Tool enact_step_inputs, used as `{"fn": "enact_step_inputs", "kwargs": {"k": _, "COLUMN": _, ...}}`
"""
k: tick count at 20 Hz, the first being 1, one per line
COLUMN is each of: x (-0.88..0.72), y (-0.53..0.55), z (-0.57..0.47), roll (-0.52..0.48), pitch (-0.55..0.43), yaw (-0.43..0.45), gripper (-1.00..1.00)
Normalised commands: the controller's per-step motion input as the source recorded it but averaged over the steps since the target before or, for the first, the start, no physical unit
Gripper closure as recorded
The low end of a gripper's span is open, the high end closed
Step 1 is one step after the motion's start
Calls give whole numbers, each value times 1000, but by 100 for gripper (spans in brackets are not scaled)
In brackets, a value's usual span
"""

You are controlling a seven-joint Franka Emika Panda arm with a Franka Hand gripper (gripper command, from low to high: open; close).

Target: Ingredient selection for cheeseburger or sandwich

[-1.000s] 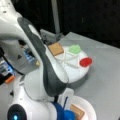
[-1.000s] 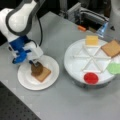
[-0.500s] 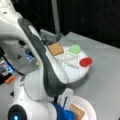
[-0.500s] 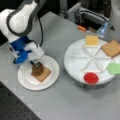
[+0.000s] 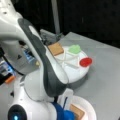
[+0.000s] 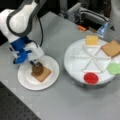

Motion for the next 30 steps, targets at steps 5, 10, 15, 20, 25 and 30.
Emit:
{"fn": "enact_step_inputs", "kwargs": {"k": 5, "x": -25, "y": 27, "z": -87, "roll": -127, "pitch": -105, "yaw": 98, "gripper": -100}}
{"fn": "enact_step_inputs", "kwargs": {"k": 10, "x": -33, "y": 50, "z": -76, "roll": -121, "pitch": -101, "yaw": 101, "gripper": -100}}
{"fn": "enact_step_inputs", "kwargs": {"k": 15, "x": -41, "y": 48, "z": -64, "roll": -120, "pitch": -96, "yaw": 104, "gripper": -100}}
{"fn": "enact_step_inputs", "kwargs": {"k": 20, "x": -78, "y": 54, "z": -11, "roll": -129, "pitch": -75, "yaw": 92, "gripper": -100}}
{"fn": "enact_step_inputs", "kwargs": {"k": 25, "x": -226, "y": 113, "z": 202, "roll": -200, "pitch": -3, "yaw": 23, "gripper": -100}}
{"fn": "enact_step_inputs", "kwargs": {"k": 30, "x": -411, "y": 263, "z": 355, "roll": -301, "pitch": 96, "yaw": -118, "gripper": -100}}
